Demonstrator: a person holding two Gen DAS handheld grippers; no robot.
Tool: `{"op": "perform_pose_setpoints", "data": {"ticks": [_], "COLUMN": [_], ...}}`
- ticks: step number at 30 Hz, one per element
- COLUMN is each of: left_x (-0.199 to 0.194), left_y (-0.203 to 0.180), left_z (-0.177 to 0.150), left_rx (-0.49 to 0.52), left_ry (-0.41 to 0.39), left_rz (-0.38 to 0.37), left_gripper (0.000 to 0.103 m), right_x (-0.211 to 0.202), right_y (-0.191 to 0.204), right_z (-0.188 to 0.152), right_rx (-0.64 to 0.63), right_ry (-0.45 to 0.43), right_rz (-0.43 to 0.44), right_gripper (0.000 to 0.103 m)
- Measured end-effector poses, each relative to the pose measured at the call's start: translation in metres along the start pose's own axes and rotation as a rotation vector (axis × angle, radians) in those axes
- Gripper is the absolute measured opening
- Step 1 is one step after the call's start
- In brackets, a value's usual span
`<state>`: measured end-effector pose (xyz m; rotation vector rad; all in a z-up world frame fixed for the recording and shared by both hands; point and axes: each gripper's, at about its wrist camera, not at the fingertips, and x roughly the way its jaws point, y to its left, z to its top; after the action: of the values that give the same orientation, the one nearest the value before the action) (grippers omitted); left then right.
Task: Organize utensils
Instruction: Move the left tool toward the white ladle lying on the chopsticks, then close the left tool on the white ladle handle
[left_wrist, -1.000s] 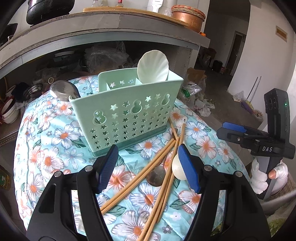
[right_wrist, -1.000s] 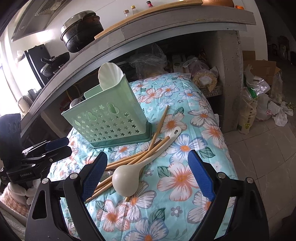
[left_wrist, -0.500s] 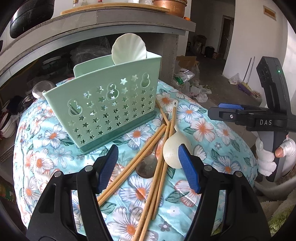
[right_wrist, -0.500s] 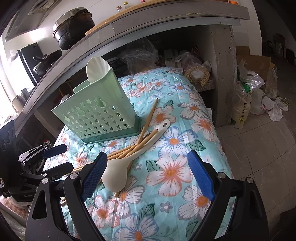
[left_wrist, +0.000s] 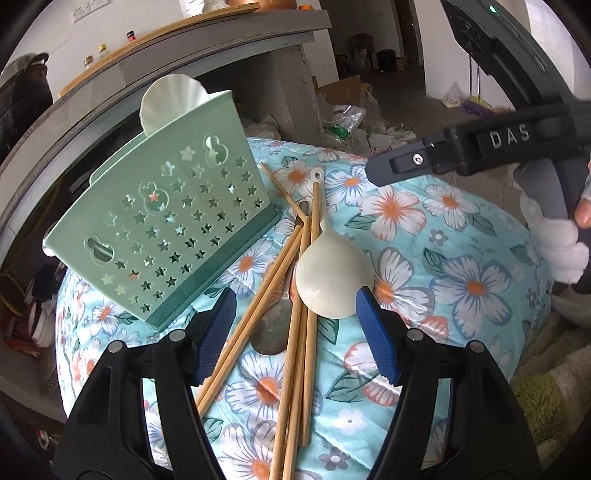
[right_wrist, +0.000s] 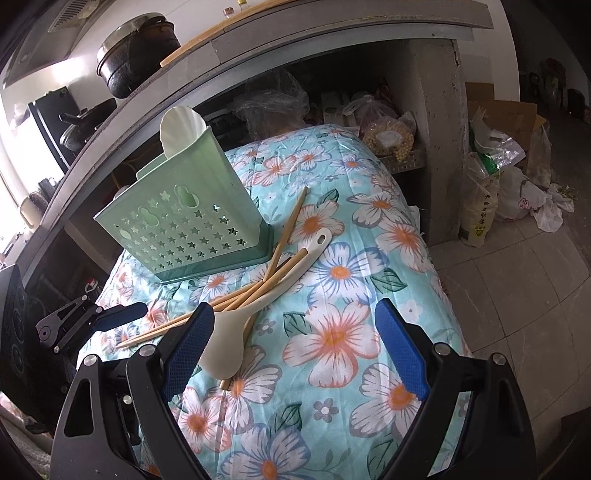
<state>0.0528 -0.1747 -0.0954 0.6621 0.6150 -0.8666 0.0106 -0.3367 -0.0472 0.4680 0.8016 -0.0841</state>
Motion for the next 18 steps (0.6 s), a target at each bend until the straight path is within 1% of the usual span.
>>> {"op": "perform_pose_setpoints", "data": {"ticks": [6, 9, 14, 18], "left_x": [0.015, 0.023, 0.03, 0.035], "left_y": [-0.031, -0.042, -0.043, -0.046], "left_z": [-0.008, -0.013, -0.013, -0.011], "left_rx": [0.216, 0.3, 0.338, 0.362], "left_ry": [0.033, 0.053, 0.067, 0.055], "left_rz": [0.101, 0.157, 0.189, 0.213], "left_gripper": [0.064, 0.064, 0.064, 0.064], "right_x": [0.0, 0.001, 0.001, 0.001], "right_y": [-0.001, -0.002, -0.001, -0.001], "right_z": [0.0, 0.0, 0.0, 0.0], "right_rx": [0.004, 0.007, 0.006, 0.006], "right_ry": [-0.001, 0.0, -0.001, -0.001], "right_rz": [0.006, 0.007, 0.01, 0.012], "right_gripper": [0.086, 0.086, 0.086, 0.086]}}
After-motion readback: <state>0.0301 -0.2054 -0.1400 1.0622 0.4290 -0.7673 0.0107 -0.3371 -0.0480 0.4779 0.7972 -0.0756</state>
